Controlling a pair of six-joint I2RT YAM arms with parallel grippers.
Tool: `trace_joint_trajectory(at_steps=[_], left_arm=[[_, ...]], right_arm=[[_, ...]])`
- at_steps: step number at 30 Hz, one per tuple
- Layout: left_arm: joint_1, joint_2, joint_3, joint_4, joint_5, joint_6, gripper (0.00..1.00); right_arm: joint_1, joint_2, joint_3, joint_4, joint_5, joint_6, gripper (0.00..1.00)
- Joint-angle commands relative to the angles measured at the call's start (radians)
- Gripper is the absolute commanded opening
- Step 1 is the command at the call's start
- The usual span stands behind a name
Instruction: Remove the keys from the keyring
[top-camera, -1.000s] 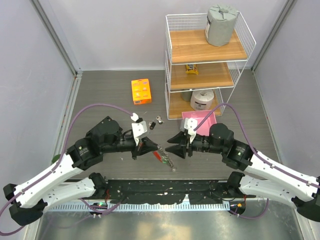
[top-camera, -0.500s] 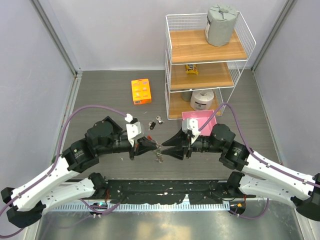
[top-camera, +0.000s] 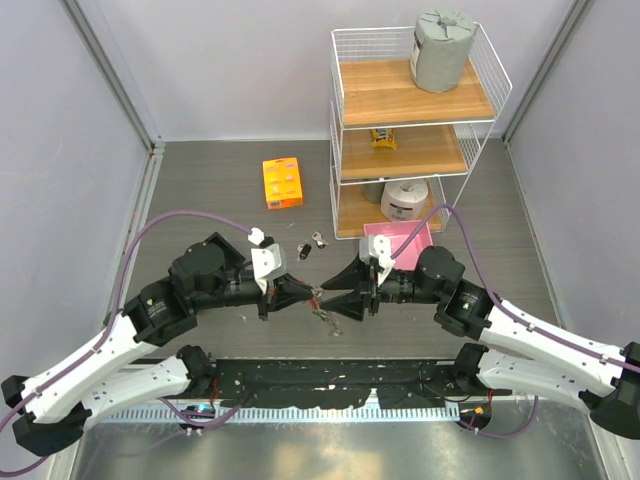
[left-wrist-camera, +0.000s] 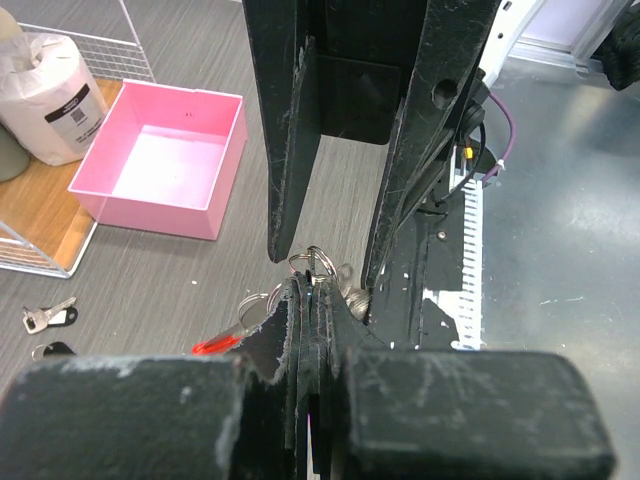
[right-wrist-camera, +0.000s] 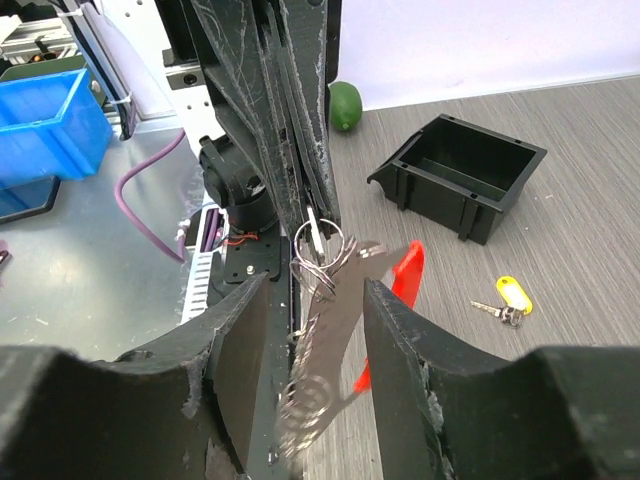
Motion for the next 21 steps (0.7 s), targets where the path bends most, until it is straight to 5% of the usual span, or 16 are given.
trace_joint_trajectory(at_steps=[1, 11, 14, 16, 21], left_arm=[[0.003, -0.016, 0.037, 0.069, 0.014, -0.003, 0.00], [0.003, -0.018, 0.042, 0.069, 0.017, -0.009, 0.00], [0.003, -0.022, 0.042, 0.069, 0.019, -0.008, 0.00], [0.003, -0.022, 0.039, 0.069, 0.017, -0.008, 0.00], [0.003, -0.024, 0.040, 0.060, 0.011, -0.009, 0.00]], right_arm=[[-0.001, 0.012, 0.036, 0.042, -0.002, 0.006, 0.48], [-0.001, 0.037, 0.051, 0.044, -0.002, 0.006, 0.49], [0.000, 0.037, 0.056, 0.042, -0.006, 0.003, 0.30], [0.000, 0.038, 0.056, 0.036, -0.014, 0.002, 0.08], [0.000, 0.026, 0.061, 0.019, -0.026, -0.012, 0.05]])
